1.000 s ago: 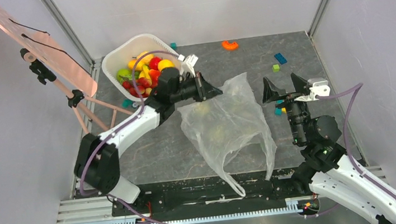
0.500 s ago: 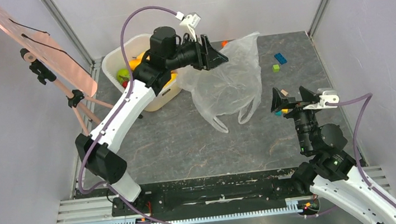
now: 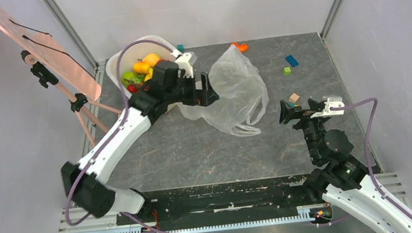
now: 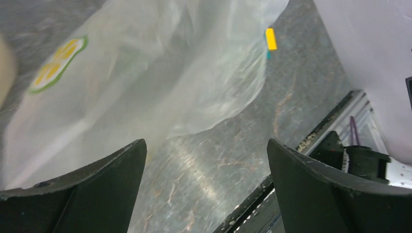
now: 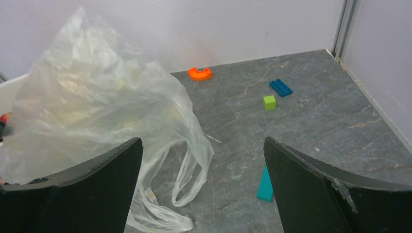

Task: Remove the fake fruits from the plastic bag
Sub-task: Place the plastic bag at the center of the board, then reset both arms

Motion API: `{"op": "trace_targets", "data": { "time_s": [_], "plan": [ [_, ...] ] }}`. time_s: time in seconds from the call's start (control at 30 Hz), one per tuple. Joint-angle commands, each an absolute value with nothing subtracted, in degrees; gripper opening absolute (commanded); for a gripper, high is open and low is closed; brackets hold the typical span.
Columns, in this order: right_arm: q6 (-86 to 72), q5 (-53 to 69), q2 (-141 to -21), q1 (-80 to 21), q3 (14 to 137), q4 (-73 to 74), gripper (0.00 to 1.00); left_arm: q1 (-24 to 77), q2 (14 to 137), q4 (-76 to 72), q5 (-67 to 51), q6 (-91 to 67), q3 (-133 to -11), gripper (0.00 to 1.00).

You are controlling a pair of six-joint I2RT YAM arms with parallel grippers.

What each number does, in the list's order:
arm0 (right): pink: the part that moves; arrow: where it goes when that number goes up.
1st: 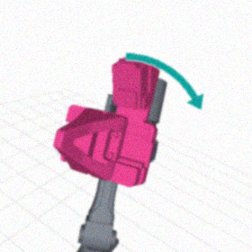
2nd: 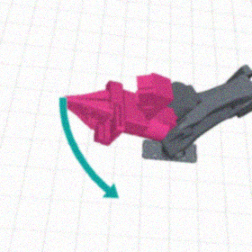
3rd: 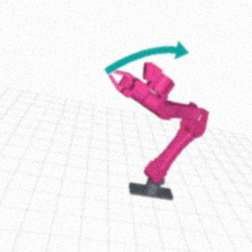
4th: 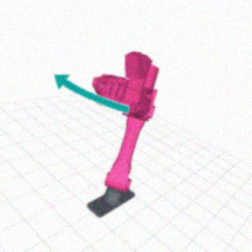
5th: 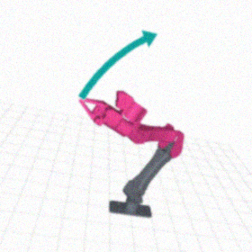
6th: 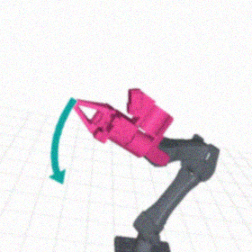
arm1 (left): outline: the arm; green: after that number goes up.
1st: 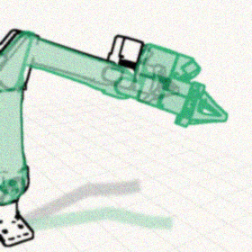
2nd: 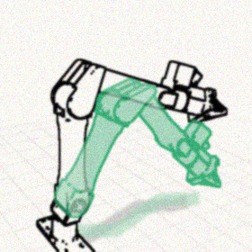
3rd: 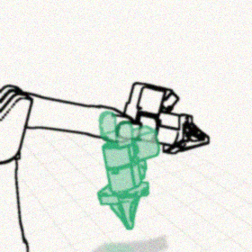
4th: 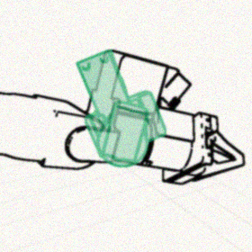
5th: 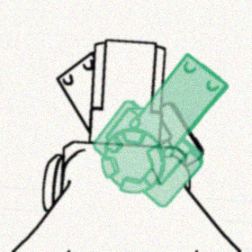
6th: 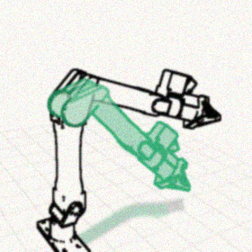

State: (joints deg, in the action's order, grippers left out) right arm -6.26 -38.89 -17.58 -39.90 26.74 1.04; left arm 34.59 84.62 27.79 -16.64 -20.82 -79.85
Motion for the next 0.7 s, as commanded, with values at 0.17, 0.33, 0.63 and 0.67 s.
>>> {"op": "trace_targets", "data": {
  "time_s": [0.17,0.33,0.63,0.67],
  "plan": [
    [-10.46,-40.56,-15.07,-39.94,26.28,9.43,0.98,34.54,59.20,29.37,-0.21,-20.45,-61.85,1.00],
    [-12.96,-40.85,-13.98,-39.99,25.35,13.46,0.98,34.54,47.48,31.24,5.38,-21.66,-51.64,1.00],
    [-14.96,-40.26,-11.50,-40.03,21.37,16.10,0.98,34.54,40.10,37.23,14.68,-23.04,-46.96,1.00],
    [-15.30,-40.36,-11.19,-39.97,20.94,16.35,0.98,34.56,39.96,37.62,15.54,-22.99,-47.02,1.00]
  ]
}}
